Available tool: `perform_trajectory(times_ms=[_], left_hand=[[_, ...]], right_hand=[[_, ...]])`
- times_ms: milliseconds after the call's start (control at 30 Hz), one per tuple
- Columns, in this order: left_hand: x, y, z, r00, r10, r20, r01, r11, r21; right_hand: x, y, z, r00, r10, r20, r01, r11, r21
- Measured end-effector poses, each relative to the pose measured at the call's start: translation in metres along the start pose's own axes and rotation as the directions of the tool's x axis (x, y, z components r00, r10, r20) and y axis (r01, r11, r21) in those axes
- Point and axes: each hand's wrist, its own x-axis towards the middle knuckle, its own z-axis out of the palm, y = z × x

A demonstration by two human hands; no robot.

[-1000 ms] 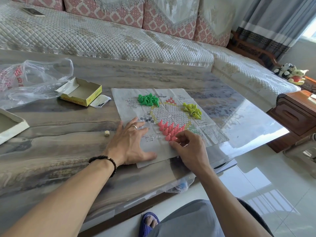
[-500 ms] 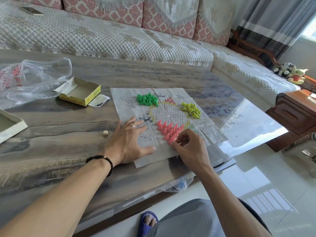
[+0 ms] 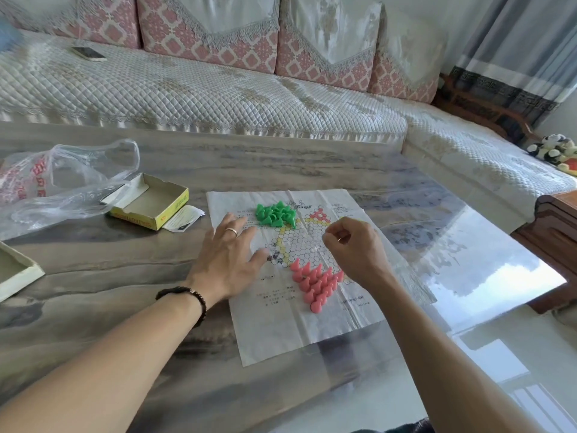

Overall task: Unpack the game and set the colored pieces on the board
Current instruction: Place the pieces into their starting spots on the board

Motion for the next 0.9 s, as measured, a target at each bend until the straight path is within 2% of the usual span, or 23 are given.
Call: perform_trajectory(times_ms=[100, 200, 333, 467, 700, 900], left_hand=[[0.018, -0.009, 0.008, 0.998, -0.066, -0.014, 0.068, 0.98, 0.189], [0.025, -0.016, 0.017, 0.993, -0.114, -0.026, 0.117, 0.958, 0.261], [0.023, -0.025, 0.018, 0.987, -0.143, -0.079, 0.159, 0.948, 0.276], [0.017, -0.028, 0.018, 0.988, -0.141, -0.056, 0.151, 0.951, 0.269], [0.013, -0.026, 0.016, 0.986, -0.143, -0.091, 0.161, 0.954, 0.252], [0.013, -0.023, 0.013, 0.984, -0.158, -0.088, 0.174, 0.956, 0.237]], right_hand=[[0.028, 0.002, 0.012, 0.996, -0.026, 0.087, 0.029, 0.999, -0.034], [0.054, 0.003, 0.025, 0.985, -0.042, 0.166, 0.051, 0.997, -0.05], [0.078, 0.001, 0.044, 0.974, -0.044, 0.22, 0.063, 0.995, -0.08], [0.086, 0.003, 0.058, 0.963, 0.009, 0.269, 0.032, 0.989, -0.147], [0.084, 0.012, 0.056, 0.948, 0.034, 0.316, 0.004, 0.993, -0.117], [0.085, 0.014, 0.062, 0.948, -0.026, 0.317, 0.068, 0.99, -0.122]])
